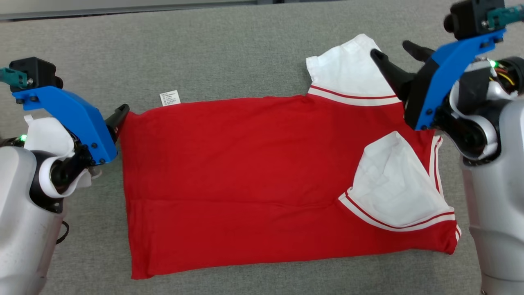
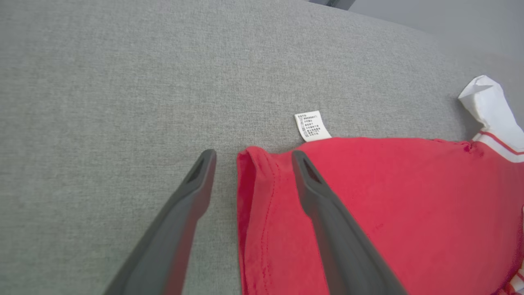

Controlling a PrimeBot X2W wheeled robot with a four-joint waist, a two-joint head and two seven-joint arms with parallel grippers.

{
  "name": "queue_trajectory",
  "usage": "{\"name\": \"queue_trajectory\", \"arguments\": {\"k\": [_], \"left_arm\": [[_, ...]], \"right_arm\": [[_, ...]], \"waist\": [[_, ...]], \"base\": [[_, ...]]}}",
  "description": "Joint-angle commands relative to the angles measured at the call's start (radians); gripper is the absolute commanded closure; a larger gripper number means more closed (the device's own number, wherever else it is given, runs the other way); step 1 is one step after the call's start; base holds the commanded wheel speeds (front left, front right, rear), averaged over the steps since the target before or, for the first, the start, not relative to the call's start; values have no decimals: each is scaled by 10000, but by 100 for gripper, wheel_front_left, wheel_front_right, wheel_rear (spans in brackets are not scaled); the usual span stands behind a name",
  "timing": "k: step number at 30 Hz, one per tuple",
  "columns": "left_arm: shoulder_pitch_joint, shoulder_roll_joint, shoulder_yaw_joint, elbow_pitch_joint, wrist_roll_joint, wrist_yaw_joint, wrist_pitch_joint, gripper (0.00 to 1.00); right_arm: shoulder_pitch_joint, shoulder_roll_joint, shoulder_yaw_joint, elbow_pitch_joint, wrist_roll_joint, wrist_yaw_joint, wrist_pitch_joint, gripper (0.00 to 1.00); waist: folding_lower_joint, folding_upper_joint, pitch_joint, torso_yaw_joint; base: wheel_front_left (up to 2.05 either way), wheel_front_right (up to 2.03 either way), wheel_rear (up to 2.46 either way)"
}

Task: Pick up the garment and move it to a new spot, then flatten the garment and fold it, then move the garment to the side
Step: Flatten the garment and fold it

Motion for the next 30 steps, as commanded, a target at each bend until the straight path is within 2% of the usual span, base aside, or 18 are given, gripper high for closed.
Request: {"name": "queue_trajectory", "arguments": {"k": [1,6,11,17,18,19,20,21,30], "left_arm": [[-210,65,-9,119,29,24,102,0],[-484,175,-131,514,153,97,347,0],[-621,344,-436,687,137,121,1209,0],[-671,482,-626,614,460,188,1073,0],[-672,461,-636,629,451,157,1039,4],[-678,435,-658,632,428,83,1015,34],[-684,399,-670,637,409,34,963,54],[-674,380,-716,641,409,-65,945,100],[-566,-65,-964,459,185,-592,669,100]], "right_arm": [[-251,37,103,215,92,1,-110,0],[-999,3,543,1215,287,1,-567,0],[-1454,-208,739,1914,468,1,-866,0],[-1780,-262,929,2518,628,1,-1182,0],[-1832,-271,965,2611,649,1,-1193,0],[-1894,-291,986,2694,655,3,-1214,0],[-1953,-317,993,2764,672,1,-1243,0],[-1991,-331,994,2865,690,1,-1231,0],[-2765,-605,385,4079,52,1,-1279,0]], "waist": [[-2,0,64,-50],[-2,0,376,-272],[-2,0,620,-358],[-2,0,836,-402],[-2,0,876,-403],[-2,0,923,-395],[-2,0,978,-382],[-2,0,1022,-369],[-2,0,1390,139]], "base": [[0,0,0],[0,0,0],[0,0,0],[0,0,0],[0,0,0],[0,0,0],[0,0,0],[0,0,0],[0,0,0]]}}
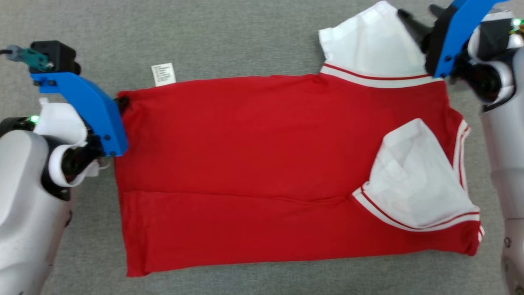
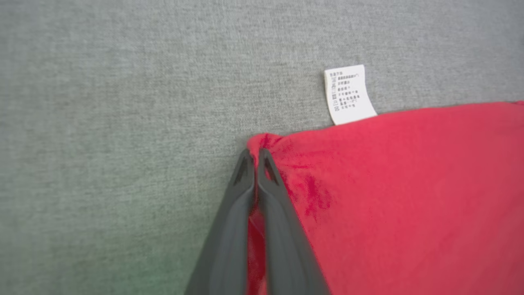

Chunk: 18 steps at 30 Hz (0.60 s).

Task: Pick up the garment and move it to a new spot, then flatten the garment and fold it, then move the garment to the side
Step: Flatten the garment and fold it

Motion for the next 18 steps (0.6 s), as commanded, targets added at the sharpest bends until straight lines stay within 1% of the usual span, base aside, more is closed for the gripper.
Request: {"name": "queue_trajectory", "arguments": {"k": [1,7,9,10,12,15,16,17,18], "left_arm": [[199,-182,-217,102,-64,-60,72,100],[64,-837,-438,-189,-60,-381,-537,100],[33,-1114,-472,-256,-260,-560,-678,100],[19,-1283,-510,-237,-371,-700,-744,100],[40,-1449,-553,-237,-433,-814,-872,100],[29,-1530,-599,-209,-453,-862,-948,100],[25,-1560,-608,-176,-455,-866,-988,100],[23,-1579,-609,-133,-458,-869,-1040,100],[9,-1596,-559,-100,-458,-867,-1137,100]], "right_arm": [[-177,-71,-55,52,-56,3,-44,0],[-827,-434,-1023,1165,-1064,3,49,0],[-980,-489,-1290,1419,-1247,3,88,0],[-1031,-556,-1408,1607,-1525,3,83,0],[-977,-458,-1476,1730,-1696,3,184,0],[-1000,-524,-1496,1869,-1851,3,320,0],[-972,-517,-1455,1982,-1932,3,451,24],[-902,-443,-1405,2048,-1980,3,572,58],[-864,-377,-1380,2040,-1963,5,591,100]], "waist": [[-1,0,143,186],[-1,0,475,1099],[-1,0,610,1370],[-1,0,697,1559],[-1,0,763,1673],[-1,0,846,1740],[-1,0,866,1750],[-1,0,877,1748],[-1,0,894,1735]], "base": [[0,0,0],[0,0,0],[0,0,0],[0,0,0],[0,0,0],[0,0,0],[0,0,0],[0,0,0],[0,0,0]]}}
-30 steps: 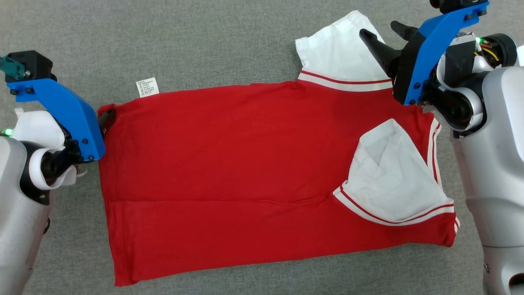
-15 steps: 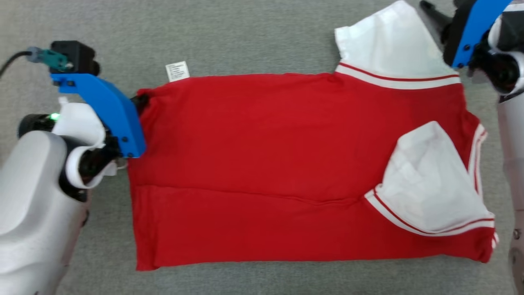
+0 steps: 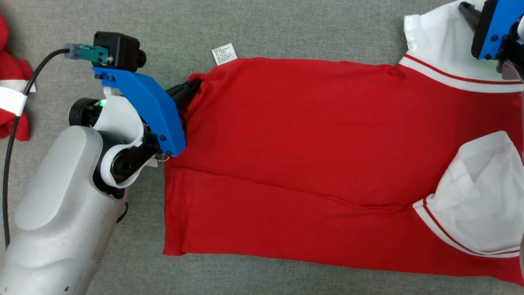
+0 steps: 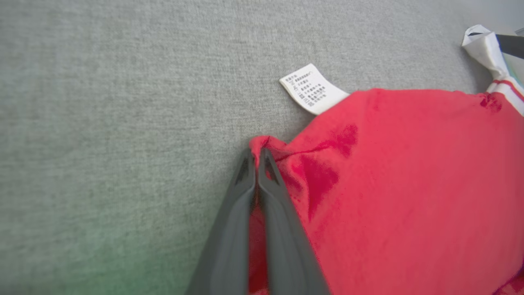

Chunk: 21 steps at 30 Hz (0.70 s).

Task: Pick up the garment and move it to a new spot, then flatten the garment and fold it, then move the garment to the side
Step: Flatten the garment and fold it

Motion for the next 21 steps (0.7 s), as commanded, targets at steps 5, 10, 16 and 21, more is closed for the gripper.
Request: {"name": "queue_trajectory", "arguments": {"k": [5,10,16,21], "left_arm": [[119,34,342,400,110,218,-841,100],[272,-1,1027,683,31,251,-2203,100],[1068,-125,1552,728,-277,-100,-3402,100],[2088,-223,1443,440,-167,-546,-4411,100]], "right_arm": [[90,15,34,-314,99,1,-729,100],[516,-119,180,-844,756,1,-1611,100],[1531,-547,512,-1738,1740,1,-1833,100],[3039,-916,459,-3044,2592,1,-2006,100]], "waist": [[2,0,-47,-235],[2,0,-389,-554],[2,0,-883,-907],[2,0,-1376,-979]], "base": [[0,0,0],[0,0,0],[0,0,0],[0,0,0]]}}
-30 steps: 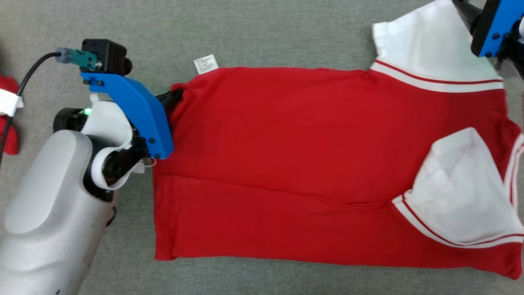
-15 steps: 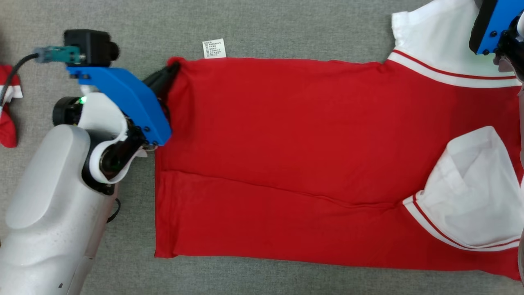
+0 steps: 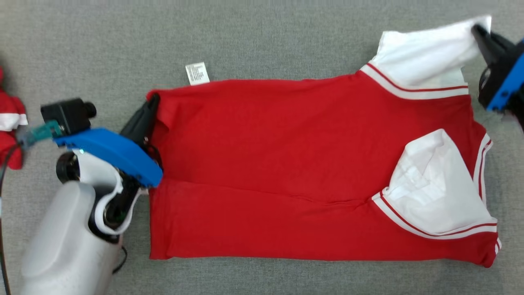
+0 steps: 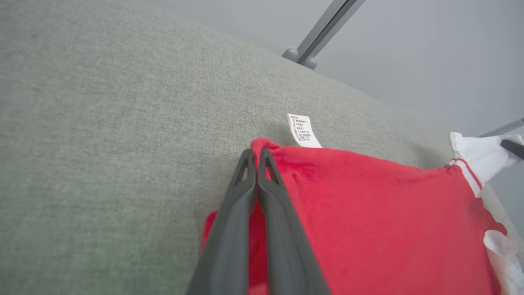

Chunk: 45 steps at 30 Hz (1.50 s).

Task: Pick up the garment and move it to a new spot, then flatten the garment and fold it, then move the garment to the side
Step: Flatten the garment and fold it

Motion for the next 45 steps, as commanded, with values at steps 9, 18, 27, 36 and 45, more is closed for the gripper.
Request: {"name": "queue_trajectory", "arguments": {"k": [9,18,27,36,45], "left_arm": [[1463,261,-310,-492,198,-479,-1376,100],[1926,1579,-1620,-496,1571,-606,-2495,100],[1882,1959,-2409,246,2372,-568,-3310,100],[2222,1559,-2432,1017,2526,-111,-3939,0],[2841,744,-1181,601,2134,581,-4481,0]], "right_arm": [[3715,29,-853,-2990,984,1,681,100],[6533,1032,-1854,-5225,1052,1,1429,100],[7617,1780,-2002,-5739,967,3,1740,100],[8784,2307,-2395,-6130,758,3,2840,0],[8710,2669,-3089,-6292,-13,3,2242,0]], "waist": [[0,0,-1026,-181],[0,0,-1517,-341],[0,0,-1670,-481],[0,0,-2256,-440],[0,0,-2918,-170]], "base": [[0,0,0],[0,0,0],[0,0,0],[0,0,0],[0,0,0]]}}
